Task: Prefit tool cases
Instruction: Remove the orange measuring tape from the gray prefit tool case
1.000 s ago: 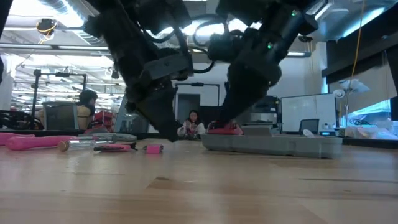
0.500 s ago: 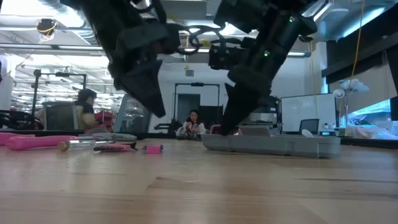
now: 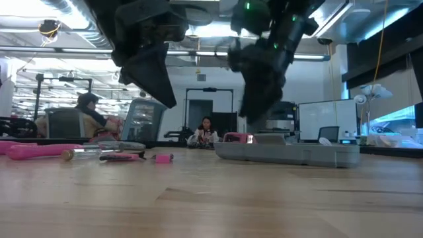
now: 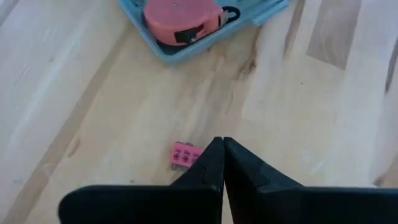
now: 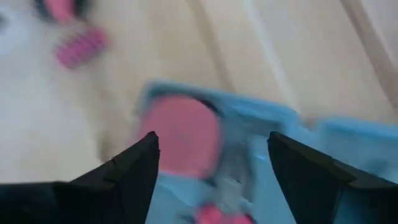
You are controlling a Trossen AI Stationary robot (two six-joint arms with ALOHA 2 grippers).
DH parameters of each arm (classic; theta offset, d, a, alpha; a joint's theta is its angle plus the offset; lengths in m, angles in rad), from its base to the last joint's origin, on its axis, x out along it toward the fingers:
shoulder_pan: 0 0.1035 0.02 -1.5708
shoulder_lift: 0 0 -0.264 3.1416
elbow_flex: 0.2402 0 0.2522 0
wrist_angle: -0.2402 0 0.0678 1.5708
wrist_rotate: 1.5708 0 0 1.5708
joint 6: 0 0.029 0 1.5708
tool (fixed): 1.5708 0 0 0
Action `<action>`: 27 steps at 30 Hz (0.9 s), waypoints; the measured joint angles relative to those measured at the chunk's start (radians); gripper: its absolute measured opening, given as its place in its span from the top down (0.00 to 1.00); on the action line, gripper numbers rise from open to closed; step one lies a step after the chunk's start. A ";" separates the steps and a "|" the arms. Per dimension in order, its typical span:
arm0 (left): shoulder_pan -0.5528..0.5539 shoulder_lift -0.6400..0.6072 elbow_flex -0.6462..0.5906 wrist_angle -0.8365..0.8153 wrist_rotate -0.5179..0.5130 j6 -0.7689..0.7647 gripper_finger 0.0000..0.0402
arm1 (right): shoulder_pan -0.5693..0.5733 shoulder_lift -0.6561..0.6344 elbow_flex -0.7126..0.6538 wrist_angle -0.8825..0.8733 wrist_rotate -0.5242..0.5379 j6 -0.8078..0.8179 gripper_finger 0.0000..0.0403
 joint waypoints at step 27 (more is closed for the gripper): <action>0.089 0.327 0.005 0.466 0.075 -0.249 1.00 | -0.096 0.124 -0.010 0.056 -0.188 -0.042 1.00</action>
